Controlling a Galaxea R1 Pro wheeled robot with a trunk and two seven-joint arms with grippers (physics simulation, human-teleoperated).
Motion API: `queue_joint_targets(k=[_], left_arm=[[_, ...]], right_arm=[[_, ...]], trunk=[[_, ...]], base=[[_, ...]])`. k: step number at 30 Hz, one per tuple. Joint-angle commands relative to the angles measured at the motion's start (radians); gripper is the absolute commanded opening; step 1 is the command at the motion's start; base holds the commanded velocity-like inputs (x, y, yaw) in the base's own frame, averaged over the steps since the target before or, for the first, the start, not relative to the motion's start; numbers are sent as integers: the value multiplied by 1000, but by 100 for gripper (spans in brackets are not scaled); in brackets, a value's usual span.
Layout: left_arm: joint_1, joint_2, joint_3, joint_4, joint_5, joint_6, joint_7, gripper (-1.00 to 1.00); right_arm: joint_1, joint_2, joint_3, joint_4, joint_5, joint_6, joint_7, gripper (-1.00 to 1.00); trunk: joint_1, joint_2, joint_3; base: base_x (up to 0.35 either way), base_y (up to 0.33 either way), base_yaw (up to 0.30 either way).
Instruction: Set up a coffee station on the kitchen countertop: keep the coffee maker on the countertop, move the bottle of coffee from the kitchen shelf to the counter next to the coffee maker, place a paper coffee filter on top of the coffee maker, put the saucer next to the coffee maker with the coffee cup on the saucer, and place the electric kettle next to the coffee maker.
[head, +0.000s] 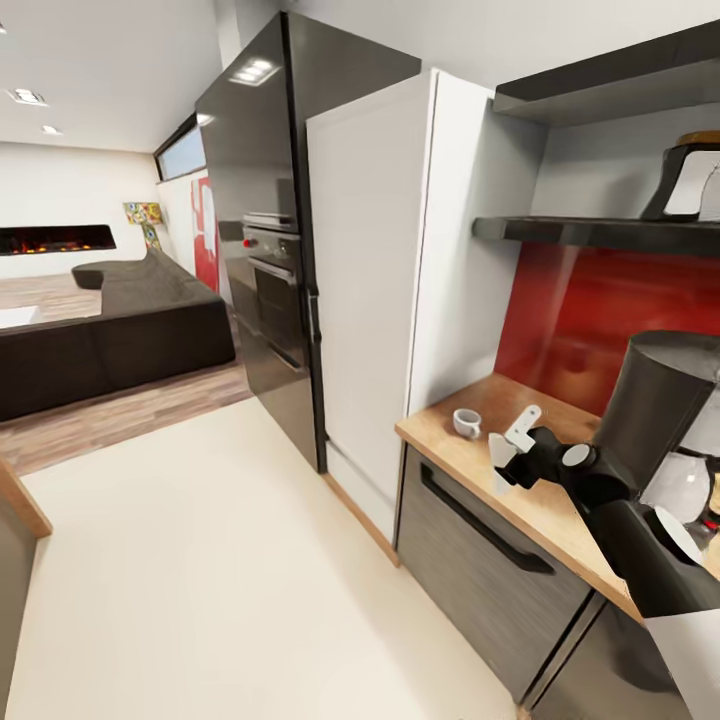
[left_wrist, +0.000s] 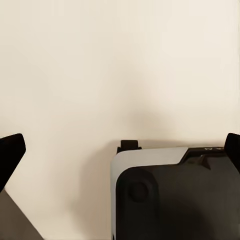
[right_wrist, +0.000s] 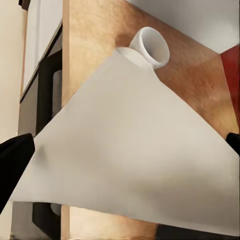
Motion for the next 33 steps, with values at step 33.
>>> queue_joint_targets(k=[33], left_arm=[[-1, -2, -2, 1, 1, -3, 1, 100]], right_arm=[[-1, -1, 4, 3, 12, 1, 10, -100]], trunk=[[1, -2, 1]], base=[[-97, -13, -22]])
